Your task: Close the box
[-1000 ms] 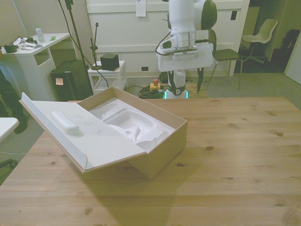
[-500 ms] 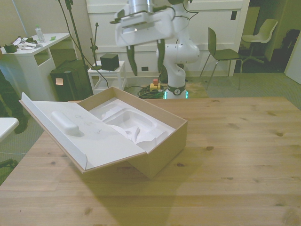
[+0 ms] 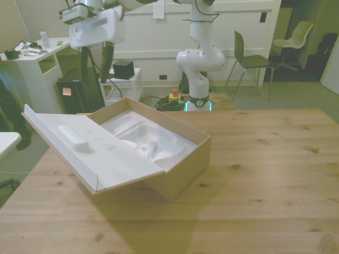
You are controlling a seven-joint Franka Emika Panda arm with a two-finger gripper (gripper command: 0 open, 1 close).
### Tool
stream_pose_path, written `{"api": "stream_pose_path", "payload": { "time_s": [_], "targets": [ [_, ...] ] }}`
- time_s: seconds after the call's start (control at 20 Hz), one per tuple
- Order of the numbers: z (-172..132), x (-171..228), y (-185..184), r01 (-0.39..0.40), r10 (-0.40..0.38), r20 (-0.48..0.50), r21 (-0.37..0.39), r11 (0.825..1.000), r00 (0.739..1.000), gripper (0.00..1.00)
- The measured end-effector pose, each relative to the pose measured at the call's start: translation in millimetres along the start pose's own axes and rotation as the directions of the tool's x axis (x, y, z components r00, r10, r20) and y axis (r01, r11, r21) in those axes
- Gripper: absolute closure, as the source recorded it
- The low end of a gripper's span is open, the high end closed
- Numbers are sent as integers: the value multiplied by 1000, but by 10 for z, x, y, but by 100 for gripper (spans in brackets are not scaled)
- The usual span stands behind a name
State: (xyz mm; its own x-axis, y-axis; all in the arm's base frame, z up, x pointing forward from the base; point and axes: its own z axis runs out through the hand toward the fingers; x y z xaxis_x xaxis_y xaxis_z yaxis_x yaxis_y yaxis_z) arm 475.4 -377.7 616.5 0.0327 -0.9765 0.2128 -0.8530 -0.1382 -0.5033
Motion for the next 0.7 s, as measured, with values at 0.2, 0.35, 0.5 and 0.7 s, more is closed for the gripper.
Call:
{"api": "stream_pose_path", "payload": {
  "time_s": [0.2,0.35,0.5,0.7],
  "targets": [
    [72,403,-10,-35,35,-48,12,999,998,0],
    [128,650,-46,-42,44,-75,26,999,996,0],
    [189,811,-111,-45,48,-86,33,998,995,0],
    [326,995,-157,-49,51,-100,29,998,994,0]
  ]
}}
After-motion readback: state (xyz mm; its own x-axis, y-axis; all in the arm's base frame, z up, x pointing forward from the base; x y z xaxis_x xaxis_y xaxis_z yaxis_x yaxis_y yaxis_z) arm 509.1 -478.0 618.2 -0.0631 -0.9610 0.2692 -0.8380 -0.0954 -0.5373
